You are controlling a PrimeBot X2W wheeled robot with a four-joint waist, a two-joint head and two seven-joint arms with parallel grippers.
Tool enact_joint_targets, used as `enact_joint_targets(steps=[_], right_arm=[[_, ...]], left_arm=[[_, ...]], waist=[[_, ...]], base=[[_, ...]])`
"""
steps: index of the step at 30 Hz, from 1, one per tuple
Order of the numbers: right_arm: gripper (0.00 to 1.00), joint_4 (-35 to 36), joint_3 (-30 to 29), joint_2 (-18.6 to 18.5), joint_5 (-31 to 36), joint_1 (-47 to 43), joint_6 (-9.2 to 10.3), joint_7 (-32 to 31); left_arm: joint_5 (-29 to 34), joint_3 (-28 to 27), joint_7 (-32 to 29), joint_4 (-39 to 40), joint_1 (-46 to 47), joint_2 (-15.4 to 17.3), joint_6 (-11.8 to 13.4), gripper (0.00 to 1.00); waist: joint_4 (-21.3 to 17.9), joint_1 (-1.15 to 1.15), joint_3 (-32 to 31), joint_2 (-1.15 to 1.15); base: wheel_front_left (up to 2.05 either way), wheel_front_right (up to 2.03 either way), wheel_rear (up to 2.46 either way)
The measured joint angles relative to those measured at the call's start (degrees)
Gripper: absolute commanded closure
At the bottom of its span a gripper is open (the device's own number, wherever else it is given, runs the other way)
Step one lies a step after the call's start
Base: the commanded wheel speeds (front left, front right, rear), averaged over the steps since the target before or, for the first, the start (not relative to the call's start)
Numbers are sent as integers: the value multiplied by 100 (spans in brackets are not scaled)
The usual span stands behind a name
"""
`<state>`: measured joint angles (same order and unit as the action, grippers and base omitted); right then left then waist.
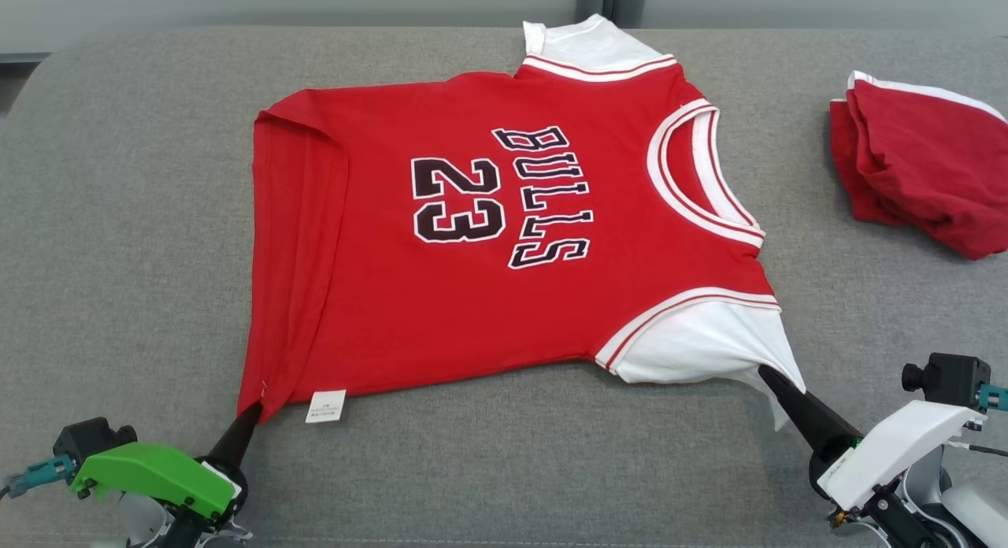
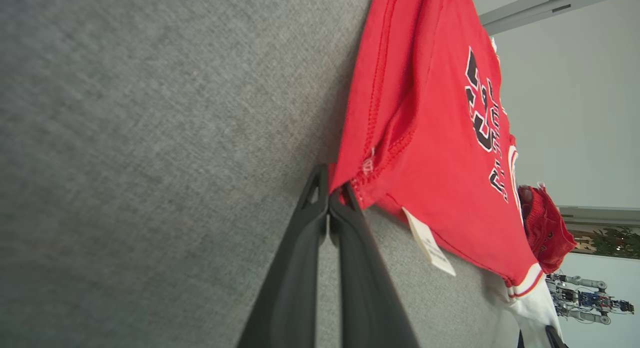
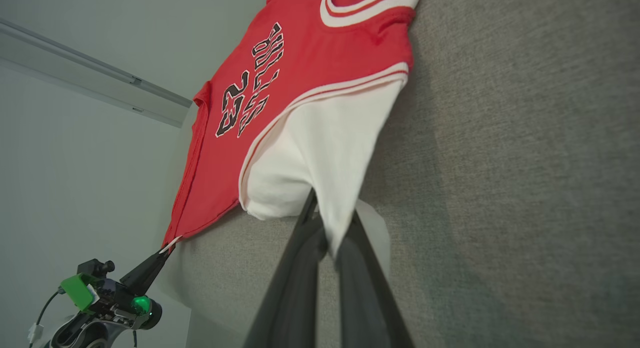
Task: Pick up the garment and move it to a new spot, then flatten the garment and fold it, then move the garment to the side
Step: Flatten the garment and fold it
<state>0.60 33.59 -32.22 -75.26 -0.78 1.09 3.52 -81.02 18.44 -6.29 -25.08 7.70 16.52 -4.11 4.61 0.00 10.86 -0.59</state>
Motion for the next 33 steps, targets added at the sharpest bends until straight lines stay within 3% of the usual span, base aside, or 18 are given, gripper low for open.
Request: enact_joint_targets(steps=[8,14,22,23,25,26,27,33], right_arm=[[100,212,-8,-191,-133,-285,5,-27],[100,-62,23,-166,-26,-321,146,0],[100,-218,144,-58,256,-102,160,30],[100,-231,167,-40,271,-87,160,30],[100,-255,198,0,303,-85,160,31],[100,-257,218,21,308,-82,159,30],[100,-257,248,44,309,-77,158,30],[100,-258,360,222,323,22,152,30]], left_arm=[[-105,-8,-190,297,-109,63,-42,100],[-274,35,-314,136,-127,16,-20,100],[-40,99,-321,97,-61,45,9,100],[-40,96,-320,97,-49,45,9,95],[-3,88,-246,67,-37,45,9,63],[48,89,-212,51,-32,56,9,38],[87,91,-172,32,-27,68,9,0],[410,185,-44,73,97,158,11,0]], waist=[[-43,0,-138,0],[-13,0,-60,0],[-16,0,-25,0],[-14,0,-26,0],[-5,0,-28,0],[1,0,-28,0],[7,0,-27,0],[42,0,-2,0]], base=[[0,0,0],[0,0,0],[0,0,0],[0,0,0],[0,0,0],[0,0,0],[0,0,0],[0,0,0]])
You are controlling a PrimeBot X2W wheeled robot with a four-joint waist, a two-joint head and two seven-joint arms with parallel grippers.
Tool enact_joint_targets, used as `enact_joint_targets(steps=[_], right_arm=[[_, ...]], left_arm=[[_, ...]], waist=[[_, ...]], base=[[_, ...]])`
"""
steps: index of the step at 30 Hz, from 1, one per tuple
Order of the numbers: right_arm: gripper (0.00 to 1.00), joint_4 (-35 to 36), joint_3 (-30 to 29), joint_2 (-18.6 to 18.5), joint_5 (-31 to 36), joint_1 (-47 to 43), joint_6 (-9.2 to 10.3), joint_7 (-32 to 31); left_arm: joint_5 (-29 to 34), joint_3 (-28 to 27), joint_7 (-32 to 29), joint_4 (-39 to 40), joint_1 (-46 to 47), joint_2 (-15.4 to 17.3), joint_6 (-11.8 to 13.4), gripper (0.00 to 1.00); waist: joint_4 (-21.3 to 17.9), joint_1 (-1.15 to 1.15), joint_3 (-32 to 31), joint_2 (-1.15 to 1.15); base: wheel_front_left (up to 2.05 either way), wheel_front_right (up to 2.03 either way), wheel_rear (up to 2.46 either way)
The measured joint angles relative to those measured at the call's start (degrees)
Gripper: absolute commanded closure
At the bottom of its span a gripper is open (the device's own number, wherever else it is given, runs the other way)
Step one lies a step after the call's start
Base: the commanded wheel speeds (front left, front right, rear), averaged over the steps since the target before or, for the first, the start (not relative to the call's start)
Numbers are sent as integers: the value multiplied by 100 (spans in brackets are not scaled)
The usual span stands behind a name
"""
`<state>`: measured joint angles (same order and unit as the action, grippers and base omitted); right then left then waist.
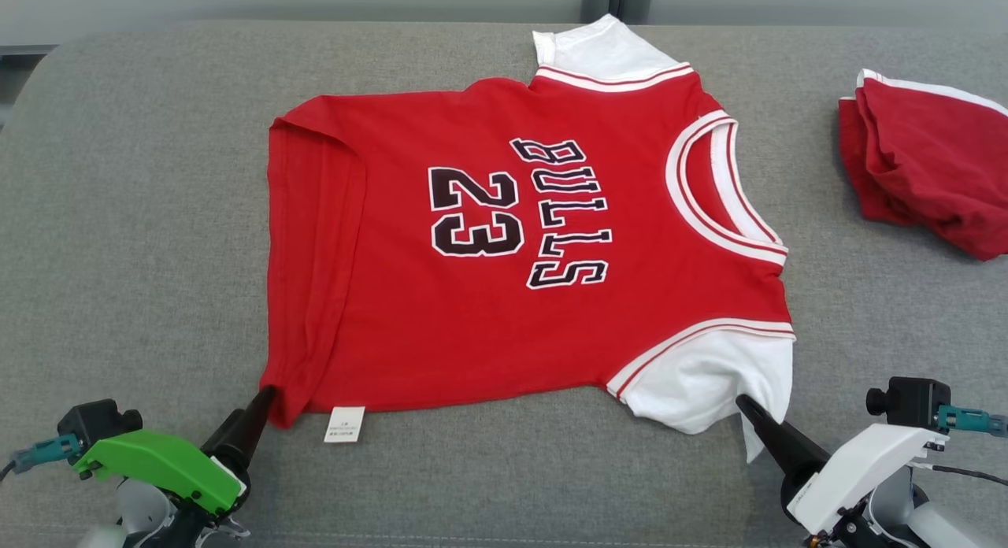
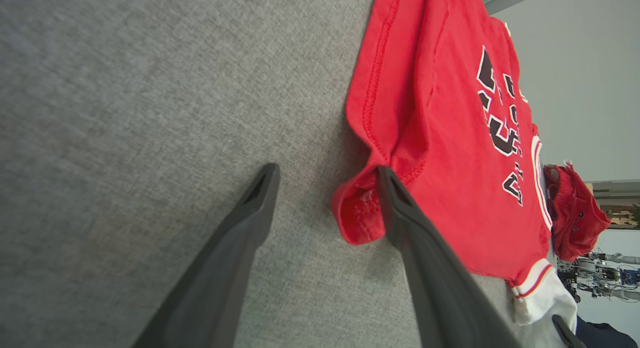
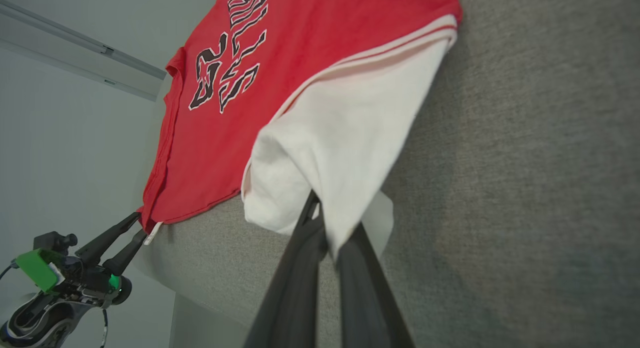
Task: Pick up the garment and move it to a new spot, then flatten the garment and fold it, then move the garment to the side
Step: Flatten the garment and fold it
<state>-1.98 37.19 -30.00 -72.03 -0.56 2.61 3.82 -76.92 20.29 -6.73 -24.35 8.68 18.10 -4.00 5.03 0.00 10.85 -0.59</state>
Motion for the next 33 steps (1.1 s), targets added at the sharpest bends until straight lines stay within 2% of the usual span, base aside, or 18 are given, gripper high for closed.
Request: enact_joint_targets(steps=[6,15,19,33], right_arm=[[100,-57,20,93,11,43,-8,1],[100,-197,32,124,19,68,-29,1],[100,-219,31,155,10,68,-57,1],[100,-292,11,254,-23,136,-108,0]], left_arm=[[619,380,111,208,69,165,-10,0],[891,651,175,711,71,143,-104,0],[1160,844,168,778,69,288,-104,0],[1726,1131,183,820,55,441,57,0]], waist=[[35,0,76,0],[42,0,78,0],[51,0,81,0],[30,0,205,0]], base=[[0,0,0],[0,0,0],[0,0,0],[0,0,0]])
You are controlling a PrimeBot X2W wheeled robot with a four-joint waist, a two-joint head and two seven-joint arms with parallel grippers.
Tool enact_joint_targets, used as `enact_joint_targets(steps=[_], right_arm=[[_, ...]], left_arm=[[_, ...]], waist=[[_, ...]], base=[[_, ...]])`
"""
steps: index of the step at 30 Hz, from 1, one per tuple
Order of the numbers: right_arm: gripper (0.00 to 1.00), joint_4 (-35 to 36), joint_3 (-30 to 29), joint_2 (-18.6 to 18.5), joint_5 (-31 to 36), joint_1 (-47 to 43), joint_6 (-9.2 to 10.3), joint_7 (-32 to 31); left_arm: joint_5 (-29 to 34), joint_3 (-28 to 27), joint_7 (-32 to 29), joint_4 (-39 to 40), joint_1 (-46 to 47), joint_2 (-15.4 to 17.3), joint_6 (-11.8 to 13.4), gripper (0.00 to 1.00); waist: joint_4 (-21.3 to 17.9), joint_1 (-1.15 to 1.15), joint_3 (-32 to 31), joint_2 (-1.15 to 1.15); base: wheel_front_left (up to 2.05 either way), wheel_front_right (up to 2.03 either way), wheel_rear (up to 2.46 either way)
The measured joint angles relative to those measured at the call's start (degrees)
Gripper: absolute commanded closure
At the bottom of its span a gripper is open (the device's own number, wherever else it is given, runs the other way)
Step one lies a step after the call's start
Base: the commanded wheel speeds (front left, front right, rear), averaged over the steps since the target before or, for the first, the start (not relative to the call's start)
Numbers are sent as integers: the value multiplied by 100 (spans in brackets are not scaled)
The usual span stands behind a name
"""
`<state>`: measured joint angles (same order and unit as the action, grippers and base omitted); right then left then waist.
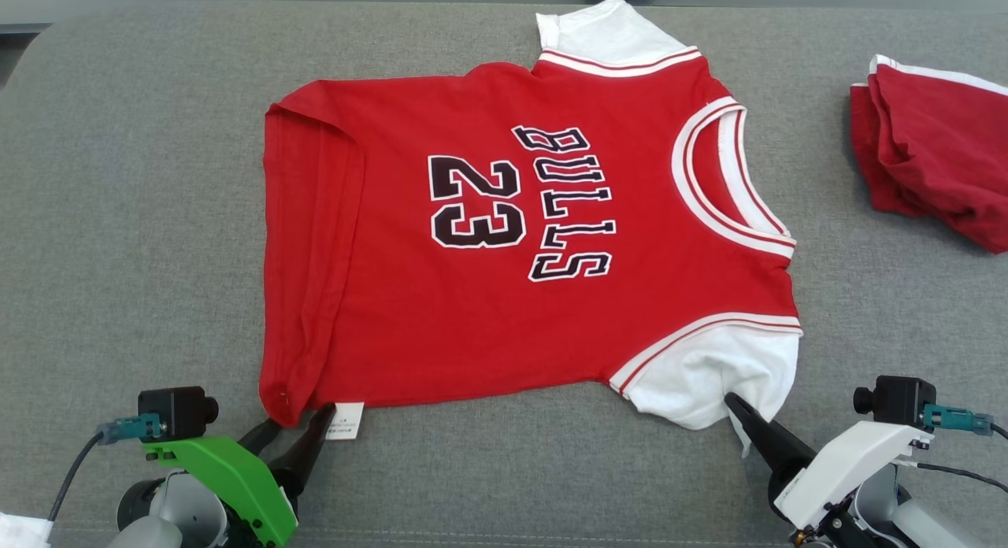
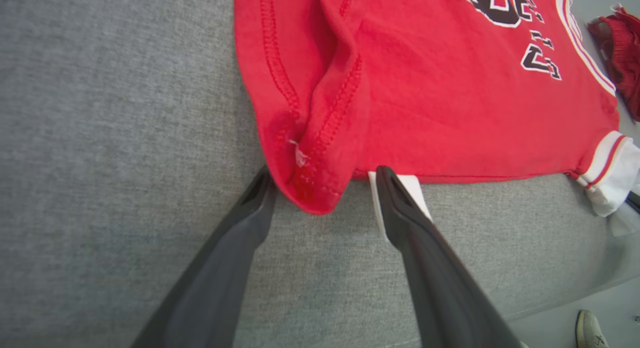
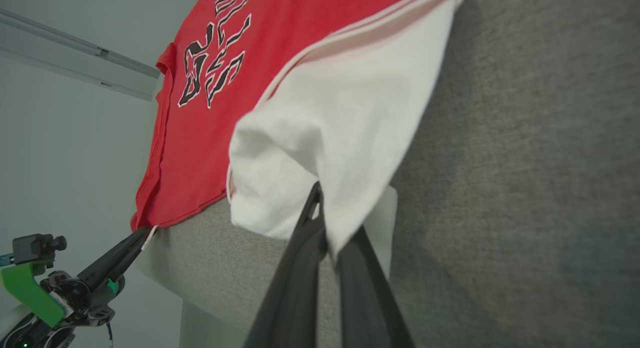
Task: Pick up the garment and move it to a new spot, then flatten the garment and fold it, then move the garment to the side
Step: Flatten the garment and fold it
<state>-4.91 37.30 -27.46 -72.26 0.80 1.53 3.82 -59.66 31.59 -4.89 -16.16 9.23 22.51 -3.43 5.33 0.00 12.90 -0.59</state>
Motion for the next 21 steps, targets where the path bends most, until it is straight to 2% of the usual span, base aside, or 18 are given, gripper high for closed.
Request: enact_joint_targets(steps=[11,12,13,15,16,17,18,19,21], right_arm=[[100,-81,-23,35,-47,2,-45,18],[100,-86,-22,37,-47,6,-45,18],[100,-94,-21,38,-47,13,-45,18],[100,-107,-21,38,-47,22,-46,18],[100,-111,-21,40,-47,24,-47,18],[100,-118,-21,40,-47,25,-49,18],[100,-126,-21,41,-47,26,-51,18],[100,-137,-21,41,-47,27,-51,18],[100,-157,-16,43,-47,28,-53,18]], left_arm=[[245,20,154,45,-9,15,194,1],[246,20,158,45,-9,15,203,13],[246,20,163,46,-9,15,232,47],[246,11,169,47,-9,15,252,61],[246,3,170,52,-9,15,253,72],[246,-2,178,55,-9,15,254,76],[246,-5,203,62,-9,15,289,90],[246,-13,216,65,-9,15,303,100],[244,-19,219,90,-10,15,303,100]], waist=[[-7,0,23,0],[-6,0,24,0],[-6,0,25,0],[-4,0,27,0],[-4,0,28,0],[-3,0,28,0],[-2,0,27,0],[-1,0,26,0],[2,0,20,0]], base=[[0,0,0],[0,0,0],[0,0,0],[0,0,0],[0,0,0],[0,0,0],[0,0,0],[0,0,0],[0,0,0]])
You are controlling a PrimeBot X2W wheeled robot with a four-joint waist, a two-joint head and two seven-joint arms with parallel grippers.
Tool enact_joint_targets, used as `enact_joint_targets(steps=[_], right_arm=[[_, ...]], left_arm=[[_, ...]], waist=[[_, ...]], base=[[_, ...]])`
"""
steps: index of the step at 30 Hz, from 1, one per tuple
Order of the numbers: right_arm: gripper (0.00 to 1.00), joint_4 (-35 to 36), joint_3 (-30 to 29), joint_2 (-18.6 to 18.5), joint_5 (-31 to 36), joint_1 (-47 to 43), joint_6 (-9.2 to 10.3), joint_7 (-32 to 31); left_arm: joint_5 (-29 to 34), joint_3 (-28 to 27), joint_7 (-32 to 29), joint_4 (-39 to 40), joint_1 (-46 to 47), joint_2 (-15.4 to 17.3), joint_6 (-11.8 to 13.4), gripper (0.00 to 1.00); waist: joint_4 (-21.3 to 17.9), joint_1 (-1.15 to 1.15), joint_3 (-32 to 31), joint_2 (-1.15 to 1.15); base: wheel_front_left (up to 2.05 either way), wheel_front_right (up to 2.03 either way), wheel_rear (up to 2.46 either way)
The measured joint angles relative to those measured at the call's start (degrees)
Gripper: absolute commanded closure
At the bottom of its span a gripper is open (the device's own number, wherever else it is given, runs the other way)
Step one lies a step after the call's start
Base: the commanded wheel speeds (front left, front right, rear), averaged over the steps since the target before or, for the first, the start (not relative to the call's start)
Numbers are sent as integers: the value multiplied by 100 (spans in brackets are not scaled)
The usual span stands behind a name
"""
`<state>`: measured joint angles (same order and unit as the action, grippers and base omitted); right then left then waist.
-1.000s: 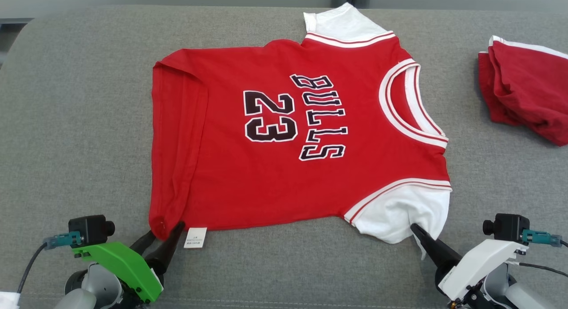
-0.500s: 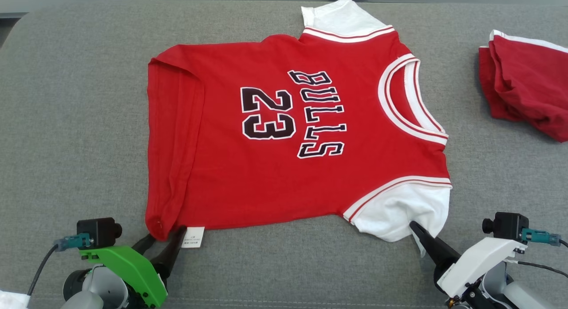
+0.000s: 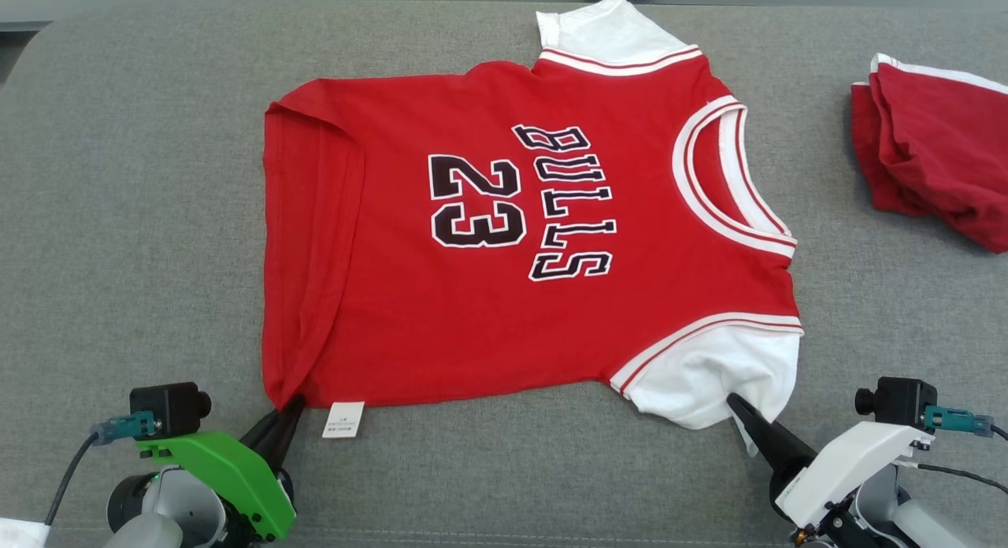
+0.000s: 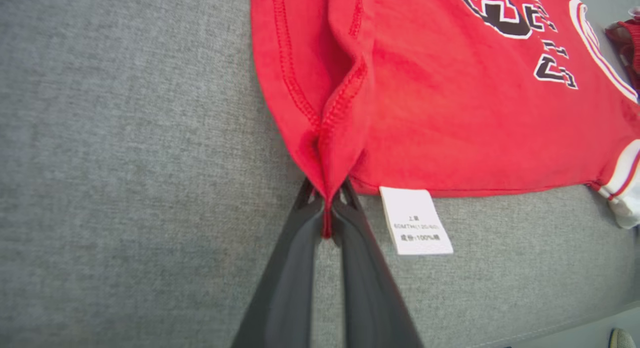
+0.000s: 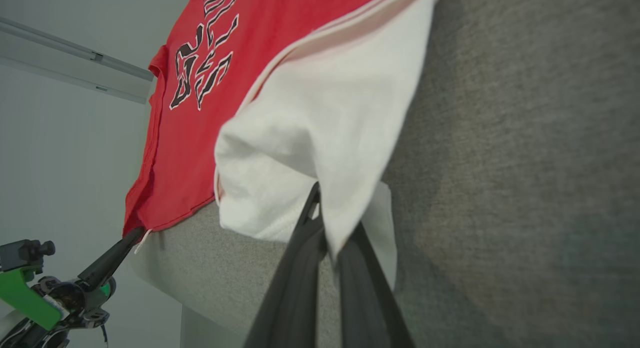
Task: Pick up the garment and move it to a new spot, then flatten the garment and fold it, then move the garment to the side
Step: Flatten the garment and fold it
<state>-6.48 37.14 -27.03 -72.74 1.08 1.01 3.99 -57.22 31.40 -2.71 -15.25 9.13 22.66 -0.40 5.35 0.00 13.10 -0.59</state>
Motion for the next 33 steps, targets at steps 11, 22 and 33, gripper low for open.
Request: enact_joint_targets(steps=[11,22,33], right_arm=[[100,282,-392,-11,-107,257,-357,269],[100,2866,-1967,-575,-666,615,-809,957],[100,4597,-3161,-747,-1672,1126,-758,982]], left_arm=[[-985,-458,-180,517,-154,-15,-246,100],[-2955,-1809,-226,2399,-217,47,-637,100],[-4713,-2878,-491,3971,-246,215,-525,100]], waist=[[0,0,-175,0],[-100,0,-575,0],[-430,0,-579,0]], base=[[0,0,0],[0,0,0],[0,0,0]])
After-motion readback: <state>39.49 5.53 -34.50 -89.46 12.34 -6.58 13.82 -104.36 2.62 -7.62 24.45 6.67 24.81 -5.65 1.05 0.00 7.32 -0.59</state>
